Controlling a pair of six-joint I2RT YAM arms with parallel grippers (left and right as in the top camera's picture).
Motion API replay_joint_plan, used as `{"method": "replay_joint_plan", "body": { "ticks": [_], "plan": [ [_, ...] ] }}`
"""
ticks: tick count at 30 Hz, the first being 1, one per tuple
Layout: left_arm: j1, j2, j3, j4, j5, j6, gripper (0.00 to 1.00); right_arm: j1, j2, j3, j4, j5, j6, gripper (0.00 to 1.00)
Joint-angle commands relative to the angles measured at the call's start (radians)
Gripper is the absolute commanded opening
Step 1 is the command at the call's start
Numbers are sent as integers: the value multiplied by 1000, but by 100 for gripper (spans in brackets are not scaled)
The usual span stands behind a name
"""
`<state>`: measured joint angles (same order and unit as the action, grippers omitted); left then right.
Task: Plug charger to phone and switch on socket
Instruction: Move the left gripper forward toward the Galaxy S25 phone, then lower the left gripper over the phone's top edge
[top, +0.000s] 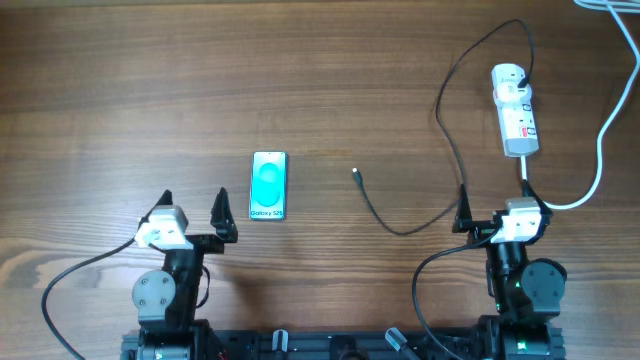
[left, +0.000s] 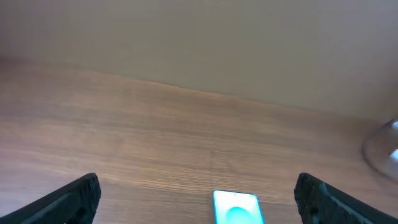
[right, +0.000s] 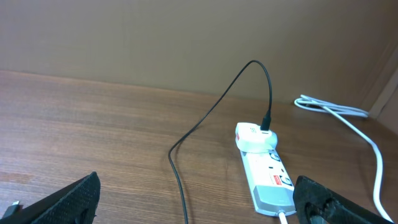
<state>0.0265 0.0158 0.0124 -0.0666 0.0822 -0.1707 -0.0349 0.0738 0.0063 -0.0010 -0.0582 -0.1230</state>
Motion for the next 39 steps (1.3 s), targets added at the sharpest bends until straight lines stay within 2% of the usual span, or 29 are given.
{"method": "replay_joint_plan", "body": {
  "ticks": [1, 4, 9, 11, 15, 20, 22, 23, 26, 29, 31, 36, 39],
  "plan": [
    [6, 30, 23, -30, 177, -133, 100, -4, 3, -1, 3, 13, 18, 100],
    [6, 115, 122, -147, 218, -129, 100, -4, 3, -1, 3, 13, 18, 100],
    [3, 414, 425, -297, 244, -125, 100, -4, 3, -1, 3, 13, 18, 100],
    [3, 544, 581, -417, 243, -121, 100, -4, 3, -1, 3, 13, 18, 100],
    [3, 810, 964, -690, 240, 10, 100, -4, 3, -1, 3, 13, 18, 100],
    [3, 1056, 1306, -949, 231, 11, 100, -4, 3, -1, 3, 13, 18, 100],
    [-18, 1146, 1402, -1029, 175, 11, 100, -4, 3, -1, 3, 13, 18, 99],
    [-89, 1188, 1403, -1058, 89, 11, 100, -4, 3, -1, 3, 13, 18, 100],
    [-216, 1265, 1402, -1056, -17, 11, 100, -4, 3, -1, 3, 13, 18, 100],
    [-225, 1379, 1400, -1049, 3, 6, 100, -4, 3, -1, 3, 13, 18, 100],
    [-225, 1453, 1399, -1050, 85, 6, 100, -4, 3, -1, 3, 13, 18, 100],
    [-225, 1637, 1382, -1049, 89, 4, 100, -4, 3, -1, 3, 13, 18, 100],
    [-226, 1692, 1288, -986, 89, -2, 100, -4, 3, -1, 3, 13, 18, 100]
  ]
}}
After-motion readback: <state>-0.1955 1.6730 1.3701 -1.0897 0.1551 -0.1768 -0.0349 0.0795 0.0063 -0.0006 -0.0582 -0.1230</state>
